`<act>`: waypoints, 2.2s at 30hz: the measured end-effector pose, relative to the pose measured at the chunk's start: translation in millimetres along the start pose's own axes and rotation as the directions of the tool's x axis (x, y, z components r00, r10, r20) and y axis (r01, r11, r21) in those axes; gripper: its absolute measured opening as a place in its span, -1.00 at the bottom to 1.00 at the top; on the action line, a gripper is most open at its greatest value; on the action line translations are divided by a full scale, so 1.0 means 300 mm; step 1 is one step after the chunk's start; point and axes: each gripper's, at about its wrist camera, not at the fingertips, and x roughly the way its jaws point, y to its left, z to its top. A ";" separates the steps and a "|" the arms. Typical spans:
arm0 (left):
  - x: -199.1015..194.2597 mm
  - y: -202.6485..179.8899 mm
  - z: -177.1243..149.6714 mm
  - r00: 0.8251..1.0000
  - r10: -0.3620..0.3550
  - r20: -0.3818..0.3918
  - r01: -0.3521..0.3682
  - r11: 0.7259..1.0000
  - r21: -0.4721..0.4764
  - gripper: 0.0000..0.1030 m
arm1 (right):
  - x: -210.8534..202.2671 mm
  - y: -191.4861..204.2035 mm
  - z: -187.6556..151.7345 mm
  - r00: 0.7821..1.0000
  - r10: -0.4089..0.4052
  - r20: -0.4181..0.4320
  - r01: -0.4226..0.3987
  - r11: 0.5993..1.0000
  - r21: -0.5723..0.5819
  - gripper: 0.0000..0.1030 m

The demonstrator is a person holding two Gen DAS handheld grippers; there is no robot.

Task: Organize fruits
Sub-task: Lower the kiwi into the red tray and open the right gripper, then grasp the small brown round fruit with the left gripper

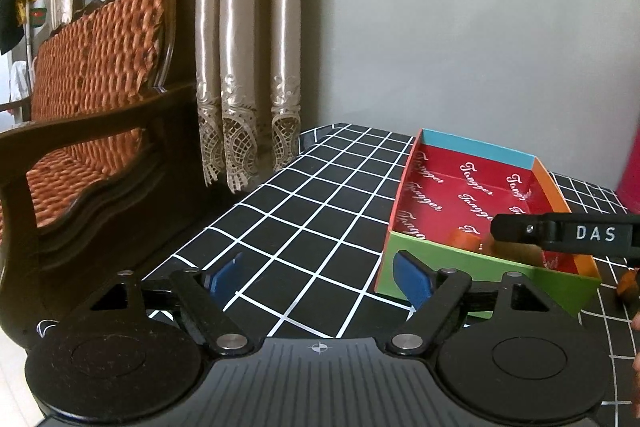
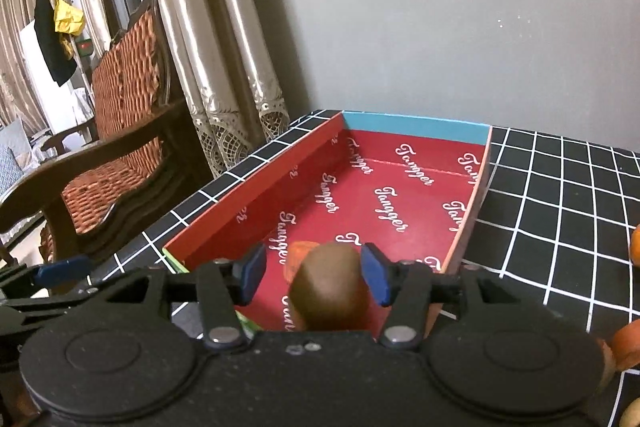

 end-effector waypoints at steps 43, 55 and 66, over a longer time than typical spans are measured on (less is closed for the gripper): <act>-0.140 -0.808 -0.129 0.924 -0.382 0.015 0.346 0.852 0.394 0.69 | -0.753 -0.571 -0.211 0.905 -0.362 0.222 0.264 0.889 0.373 0.98; -0.020 -0.891 -0.138 0.911 -0.398 -0.112 0.411 0.843 0.348 0.04 | -0.820 -0.628 -0.233 0.896 -0.370 0.244 0.244 0.872 0.424 0.98; -0.028 -0.885 -0.133 0.907 -0.409 -0.098 0.417 0.846 0.333 -0.45 | -0.794 -0.607 -0.231 0.908 -0.348 0.234 0.238 0.887 0.396 0.98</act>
